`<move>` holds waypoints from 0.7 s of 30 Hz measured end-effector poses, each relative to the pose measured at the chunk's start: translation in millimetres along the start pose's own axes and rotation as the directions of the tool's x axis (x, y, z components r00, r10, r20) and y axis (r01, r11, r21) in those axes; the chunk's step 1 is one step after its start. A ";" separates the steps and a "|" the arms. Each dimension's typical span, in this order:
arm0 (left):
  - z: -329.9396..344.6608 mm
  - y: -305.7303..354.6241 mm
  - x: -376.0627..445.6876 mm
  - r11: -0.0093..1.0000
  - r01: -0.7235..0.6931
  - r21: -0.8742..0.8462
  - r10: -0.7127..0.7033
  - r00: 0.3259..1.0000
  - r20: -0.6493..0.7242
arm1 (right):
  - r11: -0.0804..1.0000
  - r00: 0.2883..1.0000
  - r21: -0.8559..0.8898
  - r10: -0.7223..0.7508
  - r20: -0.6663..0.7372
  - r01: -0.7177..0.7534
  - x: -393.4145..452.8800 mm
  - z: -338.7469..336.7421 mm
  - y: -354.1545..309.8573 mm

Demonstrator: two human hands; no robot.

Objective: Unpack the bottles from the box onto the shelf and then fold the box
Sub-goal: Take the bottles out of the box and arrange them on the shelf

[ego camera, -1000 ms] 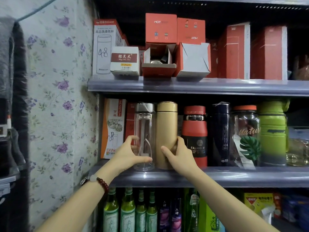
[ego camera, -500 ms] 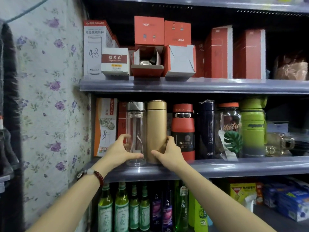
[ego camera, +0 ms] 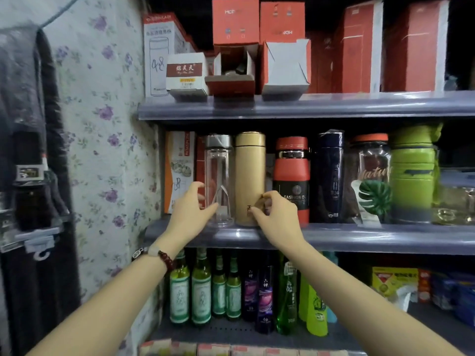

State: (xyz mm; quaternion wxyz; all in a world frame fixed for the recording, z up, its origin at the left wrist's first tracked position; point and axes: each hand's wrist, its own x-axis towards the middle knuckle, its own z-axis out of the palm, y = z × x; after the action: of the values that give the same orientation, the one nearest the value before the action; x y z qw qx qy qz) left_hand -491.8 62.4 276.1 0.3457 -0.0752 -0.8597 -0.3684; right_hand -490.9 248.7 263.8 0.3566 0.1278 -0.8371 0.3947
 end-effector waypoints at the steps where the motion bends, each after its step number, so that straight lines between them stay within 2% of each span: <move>1: -0.5 2.5 -3.2 1.000 0.001 0.013 -0.001 1.000 -0.028 | 1.000 1.000 0.005 -0.028 0.001 0.028 -0.7 -0.3 2.3; 5: 1.9 15.0 -26.4 0.997 0.036 0.069 -0.027 0.993 -0.115 | 0.984 0.984 0.055 -0.174 0.040 0.171 -8.7 0.4 9.3; 10: -5.2 26.3 -79.4 0.972 0.138 0.192 -0.103 0.979 -0.178 | 0.930 0.923 0.168 -0.353 0.154 0.328 -31.2 6.8 4.8; 18: -68.6 24.8 -178.7 0.832 0.357 0.424 -0.289 0.932 -0.219 | 0.867 0.801 0.376 -0.466 0.375 0.328 -104.7 36.7 -44.4; 21: -98.5 22.3 -221.7 0.774 0.424 0.471 -0.345 0.905 -0.248 | 0.841 0.729 0.439 -0.512 0.454 0.316 -143.6 53.7 -71.2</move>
State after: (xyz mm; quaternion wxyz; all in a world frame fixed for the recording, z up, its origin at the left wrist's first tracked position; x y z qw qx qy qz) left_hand -263.9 38.7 193.2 0.3325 0.2250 -0.8953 -0.1929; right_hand -379.9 151.9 180.8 0.1511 0.4808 -0.7736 0.3841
